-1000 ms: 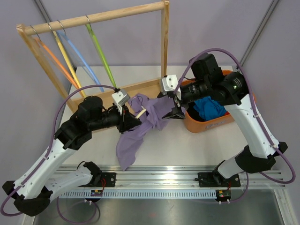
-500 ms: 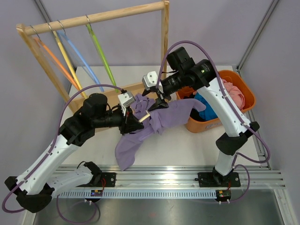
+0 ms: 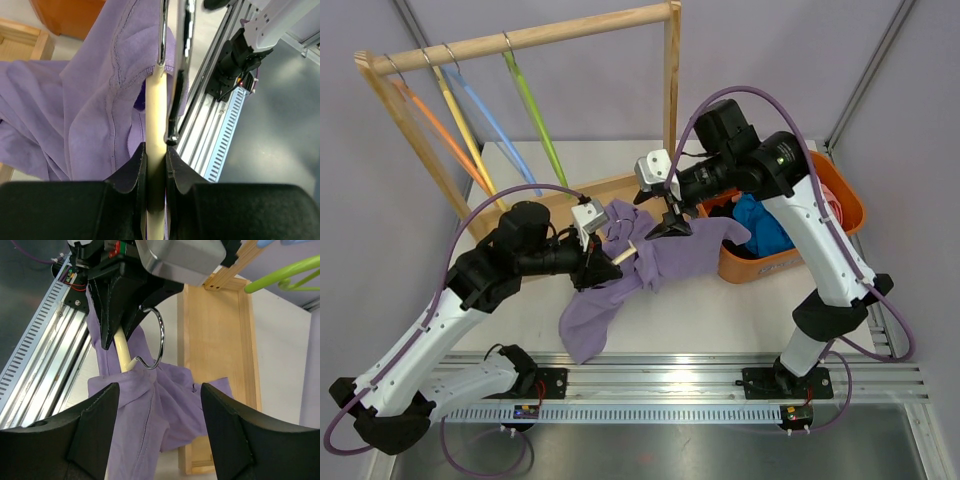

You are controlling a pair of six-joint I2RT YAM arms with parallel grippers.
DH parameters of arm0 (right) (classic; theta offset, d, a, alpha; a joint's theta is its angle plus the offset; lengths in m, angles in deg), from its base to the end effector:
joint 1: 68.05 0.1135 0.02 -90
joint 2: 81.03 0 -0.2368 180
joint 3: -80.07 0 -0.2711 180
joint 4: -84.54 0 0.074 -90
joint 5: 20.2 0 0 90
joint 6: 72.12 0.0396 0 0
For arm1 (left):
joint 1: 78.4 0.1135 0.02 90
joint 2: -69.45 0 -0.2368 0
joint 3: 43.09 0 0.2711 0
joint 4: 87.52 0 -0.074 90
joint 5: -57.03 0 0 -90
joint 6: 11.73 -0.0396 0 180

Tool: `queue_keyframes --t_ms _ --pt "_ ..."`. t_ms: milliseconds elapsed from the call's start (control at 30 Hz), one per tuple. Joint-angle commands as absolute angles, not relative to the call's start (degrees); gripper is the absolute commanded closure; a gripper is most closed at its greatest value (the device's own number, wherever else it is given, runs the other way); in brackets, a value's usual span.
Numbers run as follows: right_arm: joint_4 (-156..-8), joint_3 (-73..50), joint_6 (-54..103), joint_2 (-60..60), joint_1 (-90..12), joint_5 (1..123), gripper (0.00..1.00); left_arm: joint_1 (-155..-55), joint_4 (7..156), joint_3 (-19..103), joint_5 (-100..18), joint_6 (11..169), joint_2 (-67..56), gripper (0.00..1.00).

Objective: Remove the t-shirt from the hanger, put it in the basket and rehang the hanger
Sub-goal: Remove the tshirt from the hanger

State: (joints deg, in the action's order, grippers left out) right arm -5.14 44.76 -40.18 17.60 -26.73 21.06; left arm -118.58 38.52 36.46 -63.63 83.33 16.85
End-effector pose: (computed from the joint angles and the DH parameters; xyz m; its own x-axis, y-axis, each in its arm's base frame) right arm 0.2172 0.2306 0.4730 0.4353 -0.3624 -0.8241 -0.8891 -0.3171 -0.3302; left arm 0.1506 -0.1536 0.3754 -0.4252 0.2598 -0.8670 0.8680 0.3885 -0.3093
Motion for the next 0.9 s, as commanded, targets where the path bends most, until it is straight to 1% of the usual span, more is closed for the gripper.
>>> queue_keyframes --t_ms 0,33,133,233,400,700,800,833,867 --pt "8.09 47.59 -44.23 17.76 -26.04 20.23 0.27 -118.39 39.79 39.92 -62.42 81.61 18.03 1.00" --pt "11.25 47.51 -45.04 18.55 -26.04 19.96 0.27 -118.39 39.44 40.18 -62.42 81.26 18.03 1.00" --pt "11.02 43.83 -46.27 17.68 -25.08 20.75 0.27 -118.39 39.96 40.80 -63.12 80.99 17.94 1.00" --pt "11.19 43.73 -46.01 18.72 -24.11 21.45 0.27 -118.39 40.40 41.59 -64.35 80.73 17.77 1.00" --pt "11.11 43.91 -45.22 20.22 -23.40 21.54 0.31 -118.39 39.97 43.52 -63.74 80.29 17.59 1.00" --pt "11.02 38.72 -45.05 19.96 -21.73 22.33 0.39 -118.39 40.32 44.32 -62.42 79.94 17.42 1.00" --pt "10.06 38.54 -43.65 20.66 -21.65 22.33 0.51 -118.39 40.67 45.11 -63.21 79.59 16.89 1.00" --pt "9.96 38.72 -43.47 20.93 -21.65 22.33 0.62 -118.39 40.84 45.28 -63.30 79.33 16.71 1.00" --pt "9.96 38.98 -43.29 20.93 -21.65 22.33 0.68 -118.39 40.76 45.63 -63.56 79.15 16.63 1.00"
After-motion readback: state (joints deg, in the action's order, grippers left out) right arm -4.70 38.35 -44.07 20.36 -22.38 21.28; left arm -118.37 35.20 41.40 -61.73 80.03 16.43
